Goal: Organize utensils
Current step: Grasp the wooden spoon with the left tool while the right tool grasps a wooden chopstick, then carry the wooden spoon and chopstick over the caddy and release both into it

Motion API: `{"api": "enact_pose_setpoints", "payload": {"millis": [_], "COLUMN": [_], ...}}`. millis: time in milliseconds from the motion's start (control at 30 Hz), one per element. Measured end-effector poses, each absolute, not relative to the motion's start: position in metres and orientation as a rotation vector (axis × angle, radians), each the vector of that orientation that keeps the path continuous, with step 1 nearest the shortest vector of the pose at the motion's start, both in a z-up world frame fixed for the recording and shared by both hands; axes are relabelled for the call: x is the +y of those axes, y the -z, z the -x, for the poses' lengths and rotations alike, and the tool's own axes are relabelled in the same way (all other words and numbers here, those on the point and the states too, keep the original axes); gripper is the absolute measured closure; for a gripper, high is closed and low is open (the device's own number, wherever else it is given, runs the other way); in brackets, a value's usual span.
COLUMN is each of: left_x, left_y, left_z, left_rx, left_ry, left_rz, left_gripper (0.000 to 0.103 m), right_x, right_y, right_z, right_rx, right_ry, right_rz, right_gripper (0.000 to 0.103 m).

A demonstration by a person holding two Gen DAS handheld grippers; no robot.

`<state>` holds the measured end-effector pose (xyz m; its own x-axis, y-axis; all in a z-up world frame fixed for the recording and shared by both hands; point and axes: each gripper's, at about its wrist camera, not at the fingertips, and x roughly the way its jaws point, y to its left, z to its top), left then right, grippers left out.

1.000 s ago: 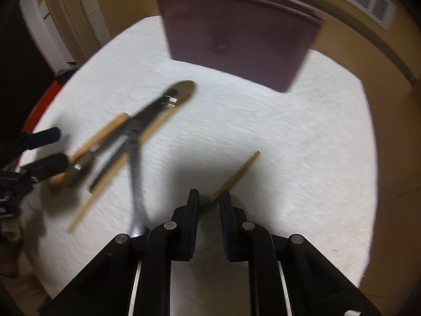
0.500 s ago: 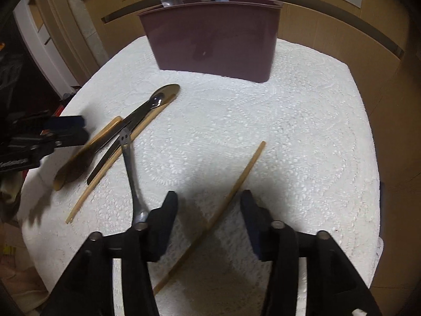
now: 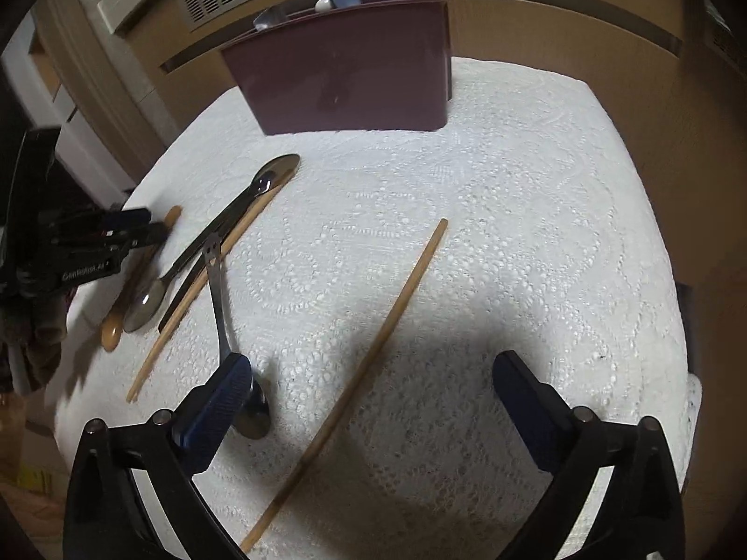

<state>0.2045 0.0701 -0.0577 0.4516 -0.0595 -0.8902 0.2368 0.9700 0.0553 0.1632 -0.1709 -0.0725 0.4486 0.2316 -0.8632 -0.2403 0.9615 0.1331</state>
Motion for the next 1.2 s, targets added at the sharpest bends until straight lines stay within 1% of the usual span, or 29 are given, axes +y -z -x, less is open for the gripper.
{"api": "enact_pose_setpoints", "payload": {"millis": [100,167,200,267,300,333,367,400,433,467,500,567,667,867,1067,1200], "left_x": [0.078,0.080,0.079,0.076,0.075,0.068,0.067,0.066,0.065,0.063,0.061,0.058,0.061,0.070,0.067,0.060], "left_y": [0.059,0.060,0.060,0.061,0.061,0.059,0.059,0.059,0.059,0.059,0.059,0.057,0.048,0.011,-0.028,-0.042], "left_z": [-0.202,-0.203,-0.204,-0.211,-0.216,-0.219,-0.224,-0.231,-0.235,-0.237,-0.237,-0.231,-0.211,-0.160,-0.133,-0.119], "left_rx": [1.111,1.126,1.130,1.143,1.151,1.157,1.161,1.166,1.168,1.165,1.155,1.130,1.048,0.847,0.729,0.688], "left_ry": [0.222,0.233,0.235,0.240,0.244,0.245,0.247,0.245,0.242,0.238,0.232,0.231,0.244,0.257,0.277,0.286], "left_rz": [-0.114,-0.090,-0.092,-0.088,-0.086,-0.084,-0.078,-0.074,-0.078,-0.087,-0.092,-0.066,0.034,0.195,0.194,0.164], "left_gripper": [0.063,0.063,0.063,0.063,0.063,0.063,0.065,0.065,0.065,0.068,0.079,0.089,0.090,0.090,0.090,0.090], "right_x": [-0.169,-0.161,-0.157,-0.143,-0.140,-0.137,-0.132,-0.129,-0.125,-0.122,-0.119,-0.118,-0.123,-0.139,-0.144,-0.141], "right_y": [0.071,0.072,0.074,0.075,0.075,0.074,0.073,0.073,0.073,0.073,0.072,0.071,0.060,0.016,-0.012,-0.026], "right_z": [-0.167,-0.174,-0.178,-0.183,-0.185,-0.187,-0.190,-0.192,-0.193,-0.193,-0.193,-0.190,-0.180,-0.147,-0.125,-0.113], "right_rx": [1.073,1.078,1.082,1.061,1.060,1.065,1.068,1.067,1.066,1.065,1.063,1.040,1.005,0.858,0.783,0.747], "right_ry": [-0.276,-0.220,-0.189,-0.133,-0.144,-0.160,-0.171,-0.185,-0.196,-0.208,-0.218,-0.230,-0.267,-0.301,-0.319,-0.331], "right_rz": [-0.012,0.039,0.083,0.186,0.188,0.184,0.188,0.191,0.195,0.196,0.199,0.206,0.165,0.104,0.083,0.092], "right_gripper": [0.001,0.016,0.029,0.036,0.049,0.060,0.067,0.080,0.090,0.093,0.094,0.095,0.095,0.096,0.096,0.096]}}
